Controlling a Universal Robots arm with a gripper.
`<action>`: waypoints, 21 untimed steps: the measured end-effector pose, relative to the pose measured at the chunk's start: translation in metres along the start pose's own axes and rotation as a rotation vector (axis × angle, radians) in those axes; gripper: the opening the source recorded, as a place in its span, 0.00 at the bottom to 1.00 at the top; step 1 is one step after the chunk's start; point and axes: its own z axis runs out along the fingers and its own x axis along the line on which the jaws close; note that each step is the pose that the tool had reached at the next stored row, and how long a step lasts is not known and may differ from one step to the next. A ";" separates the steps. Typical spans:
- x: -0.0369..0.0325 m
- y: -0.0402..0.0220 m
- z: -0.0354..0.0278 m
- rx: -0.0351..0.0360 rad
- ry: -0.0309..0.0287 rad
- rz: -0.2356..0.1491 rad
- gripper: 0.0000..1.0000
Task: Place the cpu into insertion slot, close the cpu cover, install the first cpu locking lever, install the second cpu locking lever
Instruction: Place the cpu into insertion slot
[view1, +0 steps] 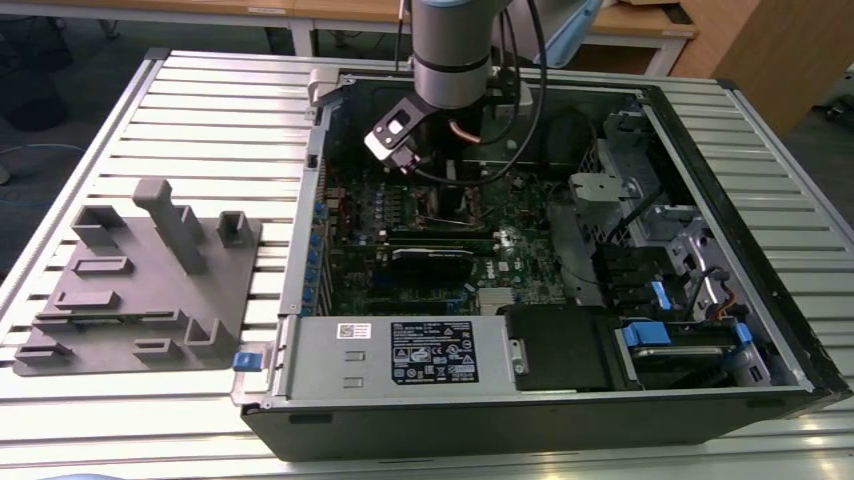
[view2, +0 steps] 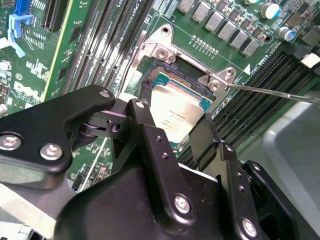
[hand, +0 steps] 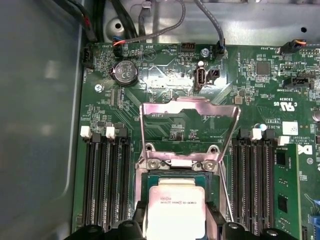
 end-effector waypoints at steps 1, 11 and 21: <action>0.0000 0.0000 0.0005 0.0000 -0.0014 0.003 0.54; 0.0000 -0.0012 0.0043 0.0001 -0.0092 0.022 0.54; -0.0006 -0.0015 0.0060 0.0001 -0.0092 0.023 0.54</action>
